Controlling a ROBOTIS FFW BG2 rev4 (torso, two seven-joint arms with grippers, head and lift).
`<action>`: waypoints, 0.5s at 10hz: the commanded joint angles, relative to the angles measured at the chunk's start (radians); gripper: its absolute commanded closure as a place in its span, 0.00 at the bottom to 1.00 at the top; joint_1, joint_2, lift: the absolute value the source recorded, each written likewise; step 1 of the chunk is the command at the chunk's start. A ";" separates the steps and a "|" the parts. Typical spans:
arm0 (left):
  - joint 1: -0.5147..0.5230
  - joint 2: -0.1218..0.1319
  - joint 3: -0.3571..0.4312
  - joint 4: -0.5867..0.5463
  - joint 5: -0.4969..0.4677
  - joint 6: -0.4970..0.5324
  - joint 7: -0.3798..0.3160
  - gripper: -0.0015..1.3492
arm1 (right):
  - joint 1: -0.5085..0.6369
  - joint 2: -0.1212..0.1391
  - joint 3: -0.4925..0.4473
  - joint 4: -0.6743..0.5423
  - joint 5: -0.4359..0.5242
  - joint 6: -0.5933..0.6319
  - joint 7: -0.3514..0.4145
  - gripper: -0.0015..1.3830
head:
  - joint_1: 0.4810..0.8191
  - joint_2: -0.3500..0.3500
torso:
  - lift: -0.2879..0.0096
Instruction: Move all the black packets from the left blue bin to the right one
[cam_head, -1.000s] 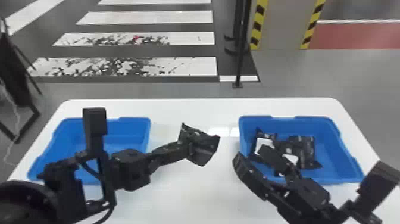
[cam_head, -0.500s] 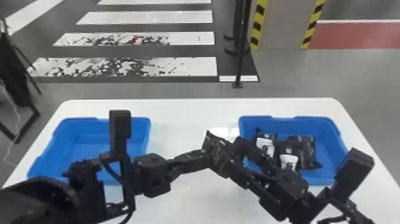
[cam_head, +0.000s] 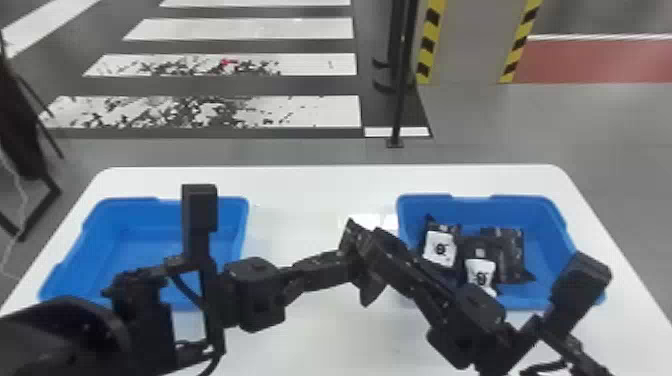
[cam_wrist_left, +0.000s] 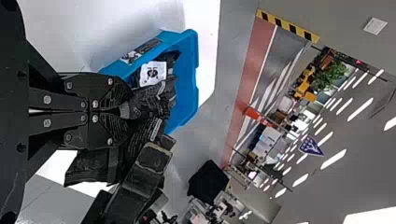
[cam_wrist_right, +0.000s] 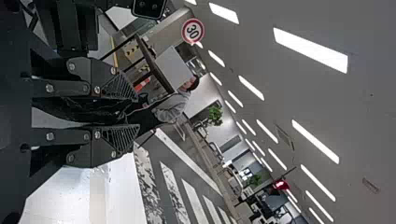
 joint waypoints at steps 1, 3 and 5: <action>0.003 -0.001 -0.001 0.001 0.015 -0.011 -0.002 0.89 | 0.000 0.000 0.000 0.001 0.013 0.000 0.000 0.92 | 0.63 0.54 | 0.50; 0.013 -0.002 -0.001 -0.002 0.035 -0.058 -0.003 0.86 | -0.002 0.000 -0.012 0.004 0.031 0.000 0.000 0.92 | 0.63 0.53 | 0.50; 0.052 -0.007 0.029 -0.002 0.043 -0.102 -0.005 0.22 | -0.027 0.002 -0.038 0.014 0.031 0.000 -0.002 0.92 | 0.63 0.51 | 0.50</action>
